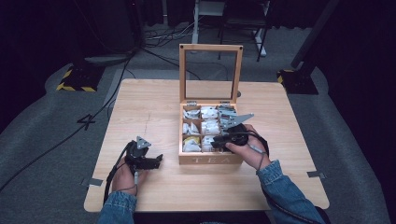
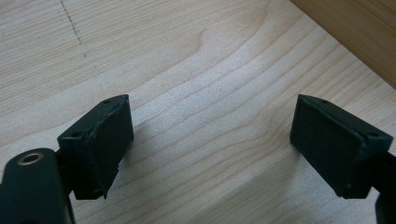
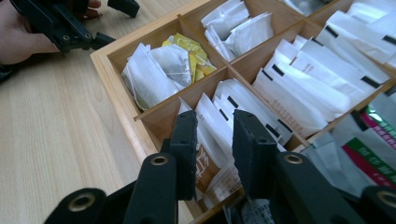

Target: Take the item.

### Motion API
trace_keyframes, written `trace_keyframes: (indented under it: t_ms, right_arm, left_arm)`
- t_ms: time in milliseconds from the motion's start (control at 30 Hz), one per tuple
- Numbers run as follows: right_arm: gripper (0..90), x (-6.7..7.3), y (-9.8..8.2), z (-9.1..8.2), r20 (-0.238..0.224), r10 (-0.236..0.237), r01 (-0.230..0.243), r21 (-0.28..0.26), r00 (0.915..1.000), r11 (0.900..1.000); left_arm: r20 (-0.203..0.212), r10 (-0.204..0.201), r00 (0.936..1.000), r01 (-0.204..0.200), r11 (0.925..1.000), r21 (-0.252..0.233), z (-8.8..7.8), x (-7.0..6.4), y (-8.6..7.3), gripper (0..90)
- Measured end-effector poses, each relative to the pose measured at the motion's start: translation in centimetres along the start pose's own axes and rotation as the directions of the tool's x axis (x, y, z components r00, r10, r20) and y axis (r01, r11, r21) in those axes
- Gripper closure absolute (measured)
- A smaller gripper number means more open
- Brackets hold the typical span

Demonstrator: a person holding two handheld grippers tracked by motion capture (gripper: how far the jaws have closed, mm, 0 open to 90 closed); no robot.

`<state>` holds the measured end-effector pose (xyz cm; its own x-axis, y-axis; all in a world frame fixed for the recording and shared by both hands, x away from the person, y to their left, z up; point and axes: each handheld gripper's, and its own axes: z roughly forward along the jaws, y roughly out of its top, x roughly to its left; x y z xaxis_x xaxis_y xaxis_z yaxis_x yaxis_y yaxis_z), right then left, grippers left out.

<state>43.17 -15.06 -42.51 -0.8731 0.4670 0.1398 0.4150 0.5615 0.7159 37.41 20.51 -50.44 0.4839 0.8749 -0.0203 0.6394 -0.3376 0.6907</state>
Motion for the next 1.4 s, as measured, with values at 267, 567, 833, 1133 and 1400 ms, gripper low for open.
trace_keyframes:
  t_ms: [267,567,833,1133,1400]
  right_arm:
    - [76.6,-0.1,-0.5,1.0,-0.017,0.021,-0.021,0.047,0.9996,0.999]
    - [86.2,0.3,-0.6,1.5,-0.011,0.005,-0.004,0.081,0.9999,0.997]
    - [90.0,0.7,-0.3,0.7,-0.009,-0.04,0.041,0.042,0.9992,0.998]
    - [90.0,1.3,0.3,-1.4,0.018,-0.061,0.062,-0.055,0.998,0.997]
    - [90.0,1.5,0.6,-3.2,0.02,-0.027,0.03,-0.153,0.9994,0.988]
  left_arm:
    - [0.002,0.0,1.0,0.0,1.0,0.0,0.0,0.0,0.0,13.6]
    - [0.002,0.0,1.0,0.0,1.0,0.0,0.0,0.0,0.0,13.6]
    - [0.005,-0.001,1.0,0.001,1.0,0.001,0.0,0.0,0.0,13.5]
    - [0.008,0.001,1.0,-0.001,1.0,0.002,0.0,0.0,0.0,13.4]
    - [0.009,0.0,1.0,0.0,1.0,0.001,0.0,0.1,0.0,13.4]
